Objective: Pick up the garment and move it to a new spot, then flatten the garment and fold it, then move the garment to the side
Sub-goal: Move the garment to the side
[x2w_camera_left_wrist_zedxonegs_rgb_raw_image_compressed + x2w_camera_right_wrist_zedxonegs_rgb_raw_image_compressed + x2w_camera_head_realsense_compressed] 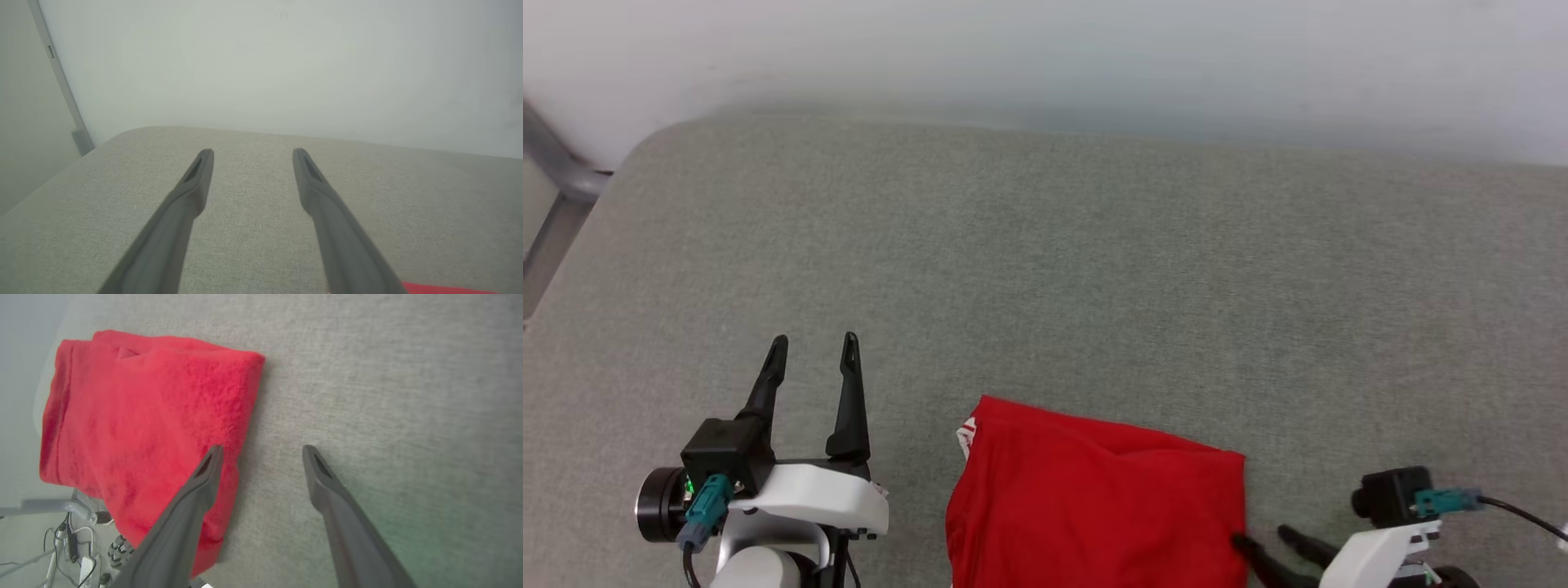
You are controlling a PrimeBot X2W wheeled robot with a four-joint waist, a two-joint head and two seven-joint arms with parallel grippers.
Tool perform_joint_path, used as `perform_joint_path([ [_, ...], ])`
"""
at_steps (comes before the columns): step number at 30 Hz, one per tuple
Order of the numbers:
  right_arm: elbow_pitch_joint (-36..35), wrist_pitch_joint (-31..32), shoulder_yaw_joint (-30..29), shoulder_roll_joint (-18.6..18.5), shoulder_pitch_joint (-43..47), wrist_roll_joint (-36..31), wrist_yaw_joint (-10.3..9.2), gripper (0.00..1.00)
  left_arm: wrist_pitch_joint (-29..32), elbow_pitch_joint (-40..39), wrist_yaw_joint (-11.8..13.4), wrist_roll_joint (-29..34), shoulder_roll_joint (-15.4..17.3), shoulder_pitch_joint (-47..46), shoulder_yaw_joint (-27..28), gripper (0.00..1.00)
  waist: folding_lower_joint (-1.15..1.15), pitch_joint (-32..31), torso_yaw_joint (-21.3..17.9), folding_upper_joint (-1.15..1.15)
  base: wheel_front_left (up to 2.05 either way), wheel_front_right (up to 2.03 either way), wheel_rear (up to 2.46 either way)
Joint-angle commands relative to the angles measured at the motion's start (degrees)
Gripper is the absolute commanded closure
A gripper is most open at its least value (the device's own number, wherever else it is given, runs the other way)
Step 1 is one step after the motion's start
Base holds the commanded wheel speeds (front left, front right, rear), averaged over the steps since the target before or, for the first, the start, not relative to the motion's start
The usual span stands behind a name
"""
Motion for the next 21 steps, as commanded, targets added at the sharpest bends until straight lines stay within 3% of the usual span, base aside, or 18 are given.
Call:
perform_joint_path([
  [1,0.20,1.00,1.78,-0.92,-1.00,1.23,-0.05,0.00,-0.12,-0.16,-0.45,0.52,-0.40,-0.97,0.35,0.00,-0.01,1.46,1.50,0.00,0.00,0.00,0.00],
  [14,4.42,5.42,11.07,-2.48,-4.03,6.05,-0.08,0.02,-0.12,0.71,-2.65,2.50,-3.53,-1.93,2.33,0.00,-0.01,4.45,2.61,0.00,0.00,0.00,0.00],
  [15,4.72,5.43,11.47,-2.41,-4.27,6.18,-0.08,0.37,-0.12,0.80,-2.79,2.63,-3.65,-1.93,2.44,0.00,-0.01,4.62,2.56,0.00,0.00,0.00,0.00],
  [16,4.95,5.25,11.68,-2.39,-4.59,6.26,-0.08,0.63,-0.12,0.86,-2.93,2.85,-3.77,-1.95,2.58,0.00,-0.01,4.76,2.52,0.00,0.00,0.00,0.00],
  [17,5.10,5.26,11.92,-2.43,-4.69,6.34,-0.08,1.00,-0.12,0.93,-3.17,3.11,-3.90,-1.95,2.70,0.00,-0.01,4.86,2.49,0.00,0.00,0.00,0.00],
  [21,5.03,4.40,12.18,-3.18,-5.64,5.80,-0.08,1.00,-0.12,1.39,-3.73,3.70,-4.52,-1.91,3.29,0.00,-0.01,4.67,2.19,0.00,0.00,0.00,0.00],
])
